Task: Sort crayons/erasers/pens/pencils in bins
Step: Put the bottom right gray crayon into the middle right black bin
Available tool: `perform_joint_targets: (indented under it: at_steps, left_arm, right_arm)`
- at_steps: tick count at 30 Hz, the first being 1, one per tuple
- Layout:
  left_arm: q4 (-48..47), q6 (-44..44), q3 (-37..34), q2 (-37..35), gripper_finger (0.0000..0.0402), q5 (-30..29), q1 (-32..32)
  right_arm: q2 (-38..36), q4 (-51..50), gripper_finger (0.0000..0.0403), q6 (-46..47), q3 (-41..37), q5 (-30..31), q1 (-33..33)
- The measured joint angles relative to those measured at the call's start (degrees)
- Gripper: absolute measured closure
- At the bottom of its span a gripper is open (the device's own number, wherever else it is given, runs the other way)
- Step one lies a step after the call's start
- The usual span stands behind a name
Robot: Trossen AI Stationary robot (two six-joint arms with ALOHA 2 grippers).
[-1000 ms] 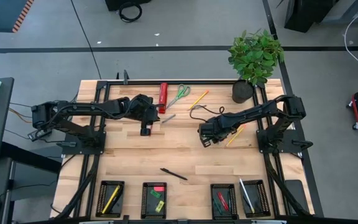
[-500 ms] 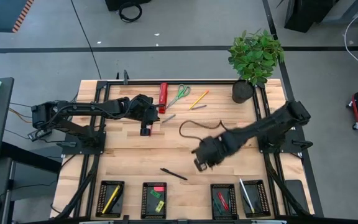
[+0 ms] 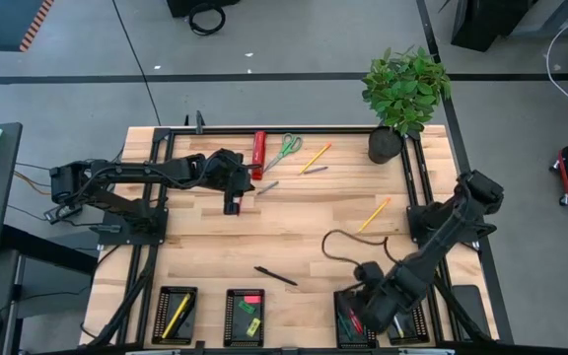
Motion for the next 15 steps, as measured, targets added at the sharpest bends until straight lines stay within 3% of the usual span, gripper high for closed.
perform_joint_targets:
  at_steps: [6, 15]
  left_arm:
    - [0.0, -1.1, 0.0, 0.0, 0.0373, 0.0, 0.0]
    - [-0.9, -3.2, 0.0, 0.0, 0.0383, 0.0, 0.0]
  right_arm:
    - [6.4, 8.9, 0.0377, -1.7, 0.0, 0.6, 0.9]
    - [11.4, 10.9, 0.0368, -1.2, 0.0, -0.5, 2.5]
